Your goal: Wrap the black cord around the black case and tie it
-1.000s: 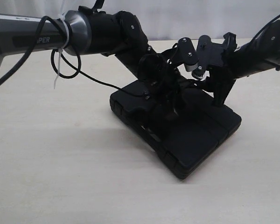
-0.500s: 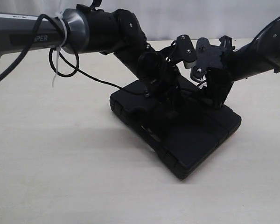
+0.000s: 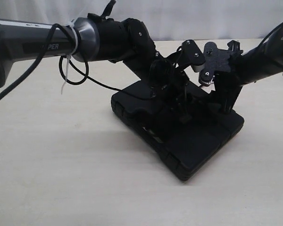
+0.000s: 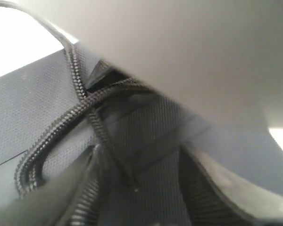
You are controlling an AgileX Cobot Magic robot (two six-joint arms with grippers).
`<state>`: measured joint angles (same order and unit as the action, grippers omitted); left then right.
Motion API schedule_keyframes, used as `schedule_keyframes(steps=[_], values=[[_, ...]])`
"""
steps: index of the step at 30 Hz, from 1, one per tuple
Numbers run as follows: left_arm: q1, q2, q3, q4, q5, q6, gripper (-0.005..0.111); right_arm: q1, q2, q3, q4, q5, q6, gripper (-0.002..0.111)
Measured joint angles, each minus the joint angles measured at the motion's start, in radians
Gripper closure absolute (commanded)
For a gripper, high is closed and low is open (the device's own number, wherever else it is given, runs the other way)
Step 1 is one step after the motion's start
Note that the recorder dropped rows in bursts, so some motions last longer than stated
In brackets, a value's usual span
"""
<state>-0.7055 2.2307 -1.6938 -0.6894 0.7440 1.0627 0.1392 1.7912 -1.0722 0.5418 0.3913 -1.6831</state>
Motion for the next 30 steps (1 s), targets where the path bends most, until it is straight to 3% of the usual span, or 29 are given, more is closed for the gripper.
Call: schedule_keyframes(steps=[8,12,19,24,30], values=[[-0.008,0.014,-0.006,0.038,-0.059,-0.037,0.061,-0.009,0.01,0.0,-0.025,-0.002,0.008,0.037],[-0.013,0.016,-0.006,0.069,-0.069,-0.055,0.061,-0.008,-0.029,0.0,-0.147,0.049,0.014,0.037],[-0.02,0.043,-0.006,0.084,-0.1,-0.083,0.061,0.024,-0.13,-0.012,-0.143,0.133,0.02,0.037],[-0.02,0.014,0.001,0.11,-0.062,-0.087,0.061,-0.002,-0.167,-0.012,-0.169,-0.025,0.384,0.038],[-0.02,-0.033,0.005,0.107,0.029,-0.091,0.061,-0.124,-0.169,-0.073,-0.169,-0.052,0.938,0.058]])
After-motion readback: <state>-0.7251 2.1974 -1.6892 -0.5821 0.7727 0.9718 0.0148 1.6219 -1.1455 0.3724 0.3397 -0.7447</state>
